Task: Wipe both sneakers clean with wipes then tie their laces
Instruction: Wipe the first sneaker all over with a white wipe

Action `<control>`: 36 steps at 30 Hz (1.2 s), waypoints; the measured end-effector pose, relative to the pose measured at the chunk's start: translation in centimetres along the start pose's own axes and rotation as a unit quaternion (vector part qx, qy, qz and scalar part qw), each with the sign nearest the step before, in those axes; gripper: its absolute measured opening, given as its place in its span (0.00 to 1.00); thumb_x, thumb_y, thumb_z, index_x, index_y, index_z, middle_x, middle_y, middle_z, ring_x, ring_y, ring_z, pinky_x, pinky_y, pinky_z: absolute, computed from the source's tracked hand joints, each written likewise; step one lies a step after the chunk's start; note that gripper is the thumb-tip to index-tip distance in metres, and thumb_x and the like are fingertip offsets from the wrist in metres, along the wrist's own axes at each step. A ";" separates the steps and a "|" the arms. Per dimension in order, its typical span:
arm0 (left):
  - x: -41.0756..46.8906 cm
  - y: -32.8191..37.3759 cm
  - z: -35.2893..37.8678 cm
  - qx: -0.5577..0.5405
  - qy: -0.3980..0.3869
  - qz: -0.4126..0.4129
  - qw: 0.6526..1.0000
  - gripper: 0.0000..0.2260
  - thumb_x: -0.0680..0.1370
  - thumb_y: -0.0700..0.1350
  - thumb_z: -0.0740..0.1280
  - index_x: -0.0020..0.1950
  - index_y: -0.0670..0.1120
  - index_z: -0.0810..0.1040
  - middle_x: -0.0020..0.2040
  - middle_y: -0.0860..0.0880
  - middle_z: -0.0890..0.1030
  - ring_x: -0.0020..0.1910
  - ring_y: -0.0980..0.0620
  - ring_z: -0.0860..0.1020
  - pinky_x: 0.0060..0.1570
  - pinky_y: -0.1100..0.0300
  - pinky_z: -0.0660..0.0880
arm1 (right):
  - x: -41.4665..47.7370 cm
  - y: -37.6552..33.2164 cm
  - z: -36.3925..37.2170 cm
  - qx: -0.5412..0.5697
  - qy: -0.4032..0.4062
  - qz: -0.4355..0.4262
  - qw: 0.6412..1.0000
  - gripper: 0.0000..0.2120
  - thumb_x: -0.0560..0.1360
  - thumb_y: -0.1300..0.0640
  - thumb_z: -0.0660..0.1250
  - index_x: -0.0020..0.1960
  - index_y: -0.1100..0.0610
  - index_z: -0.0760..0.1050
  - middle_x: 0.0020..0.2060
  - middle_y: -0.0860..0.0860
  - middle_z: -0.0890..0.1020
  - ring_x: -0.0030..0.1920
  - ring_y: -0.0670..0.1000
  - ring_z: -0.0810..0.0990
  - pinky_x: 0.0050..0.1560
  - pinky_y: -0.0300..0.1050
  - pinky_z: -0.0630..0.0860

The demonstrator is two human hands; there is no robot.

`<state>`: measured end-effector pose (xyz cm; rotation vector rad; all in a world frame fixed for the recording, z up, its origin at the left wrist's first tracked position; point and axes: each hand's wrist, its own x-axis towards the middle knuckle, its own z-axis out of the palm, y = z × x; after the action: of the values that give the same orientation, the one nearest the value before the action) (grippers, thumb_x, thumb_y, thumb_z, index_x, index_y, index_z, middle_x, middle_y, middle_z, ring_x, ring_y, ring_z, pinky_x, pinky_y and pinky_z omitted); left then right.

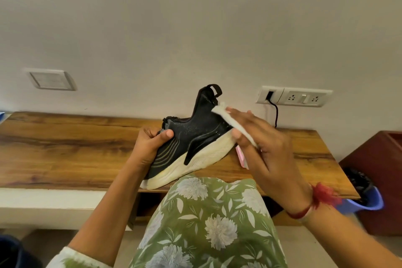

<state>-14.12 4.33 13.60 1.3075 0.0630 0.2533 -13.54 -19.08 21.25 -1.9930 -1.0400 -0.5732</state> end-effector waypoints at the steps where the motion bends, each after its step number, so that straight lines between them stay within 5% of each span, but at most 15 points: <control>1: -0.1 0.0 0.0 0.002 -0.002 0.001 1.000 0.27 0.49 0.67 0.80 0.19 0.48 0.72 0.20 0.52 0.73 0.19 0.59 0.72 0.21 0.69 0.67 | -0.2 0.1 -0.2 -0.013 -0.011 -0.031 0.999 0.17 0.79 0.56 0.58 0.64 0.61 0.72 0.60 0.50 0.78 0.57 0.43 0.78 0.61 0.39 0.73; 2: -0.1 0.0 -0.1 0.004 -0.003 0.000 1.000 0.26 0.50 0.67 0.80 0.20 0.48 0.72 0.20 0.52 0.72 0.19 0.59 0.72 0.21 0.69 0.67 | -0.1 0.4 -0.4 0.000 -0.014 -0.032 0.999 0.16 0.79 0.55 0.58 0.63 0.61 0.74 0.60 0.51 0.78 0.57 0.44 0.79 0.62 0.41 0.73; 5: -0.3 -0.1 0.1 0.018 0.004 -0.007 1.000 0.26 0.50 0.67 0.80 0.21 0.48 0.72 0.21 0.52 0.72 0.20 0.58 0.71 0.21 0.68 0.66 | 0.6 1.2 -1.0 0.102 0.032 0.095 0.990 0.12 0.78 0.50 0.59 0.58 0.50 0.77 0.45 0.48 0.84 0.39 0.47 0.81 0.38 0.44 0.78; 6: -0.3 -0.1 0.2 0.023 0.012 -0.008 1.000 0.27 0.50 0.67 0.80 0.23 0.48 0.73 0.21 0.51 0.73 0.20 0.57 0.72 0.21 0.68 0.67 | 0.5 1.0 -0.8 0.115 0.030 0.114 0.986 0.12 0.78 0.49 0.58 0.58 0.48 0.77 0.44 0.47 0.84 0.39 0.48 0.80 0.37 0.46 0.77; 9: -0.1 0.0 0.6 0.023 0.043 -0.018 0.999 0.32 0.49 0.67 0.80 0.28 0.42 0.74 0.24 0.48 0.76 0.23 0.54 0.75 0.23 0.66 0.69 | -0.5 -0.1 0.4 -0.045 -0.035 -0.003 0.998 0.16 0.78 0.54 0.59 0.62 0.58 0.75 0.58 0.50 0.81 0.58 0.48 0.78 0.61 0.47 0.75; 12: 0.1 0.1 0.6 0.022 0.047 -0.022 0.998 0.26 0.50 0.67 0.79 0.24 0.47 0.75 0.24 0.49 0.76 0.23 0.54 0.74 0.24 0.65 0.68 | -0.2 0.8 0.4 -0.180 -0.076 -0.107 0.975 0.18 0.77 0.59 0.60 0.65 0.63 0.73 0.63 0.57 0.76 0.67 0.53 0.72 0.71 0.51 0.64; 16: 0.1 0.3 0.5 0.026 0.040 -0.010 0.999 0.27 0.50 0.67 0.79 0.22 0.48 0.73 0.22 0.50 0.73 0.22 0.55 0.72 0.23 0.65 0.66 | 1.1 1.1 -0.4 -0.021 0.042 0.044 0.998 0.16 0.79 0.56 0.58 0.66 0.56 0.70 0.60 0.49 0.78 0.59 0.38 0.75 0.70 0.48 0.65; 18: 0.0 0.3 0.3 0.031 0.044 -0.007 0.999 0.28 0.50 0.68 0.79 0.23 0.47 0.72 0.22 0.49 0.73 0.22 0.54 0.72 0.23 0.65 0.66 | 0.6 0.6 0.3 -0.050 0.047 0.038 0.997 0.17 0.79 0.57 0.58 0.66 0.58 0.71 0.60 0.50 0.78 0.55 0.34 0.75 0.69 0.50 0.67; 21: -0.2 0.1 0.1 0.049 0.050 -0.005 0.998 0.30 0.50 0.69 0.79 0.23 0.45 0.71 0.22 0.48 0.72 0.22 0.53 0.71 0.23 0.65 0.65 | -1.0 0.6 1.1 -0.183 -0.028 -0.092 0.978 0.19 0.77 0.59 0.59 0.66 0.63 0.70 0.64 0.58 0.75 0.65 0.52 0.73 0.71 0.52 0.64; 24: -0.3 -0.4 -0.2 0.062 0.054 -0.009 0.997 0.31 0.51 0.70 0.78 0.23 0.45 0.69 0.22 0.49 0.70 0.21 0.53 0.68 0.23 0.63 0.63 | -1.0 1.0 0.5 -0.254 -0.103 -0.180 0.945 0.18 0.79 0.58 0.57 0.64 0.65 0.74 0.62 0.60 0.77 0.65 0.56 0.74 0.71 0.53 0.64; 30: -0.4 -0.2 0.5 0.055 0.053 -0.007 0.997 0.29 0.50 0.70 0.78 0.20 0.49 0.68 0.19 0.53 0.68 0.19 0.58 0.66 0.21 0.67 0.61 | 0.5 0.5 0.3 -0.095 0.001 0.019 0.995 0.18 0.78 0.54 0.58 0.65 0.59 0.73 0.61 0.52 0.78 0.62 0.46 0.76 0.71 0.50 0.63; 36: 0.0 -0.3 0.4 0.065 0.085 -0.024 0.994 0.25 0.58 0.62 0.76 0.21 0.48 0.65 0.20 0.51 0.66 0.20 0.55 0.64 0.23 0.63 0.58 | -1.7 1.5 2.4 -0.348 -0.065 -0.140 0.925 0.21 0.75 0.63 0.63 0.67 0.66 0.71 0.66 0.62 0.73 0.69 0.58 0.70 0.71 0.55 0.63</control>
<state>-14.04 3.90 13.44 1.4096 0.2581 0.3232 -13.15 -18.41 18.00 -2.5297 -1.3439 -1.0967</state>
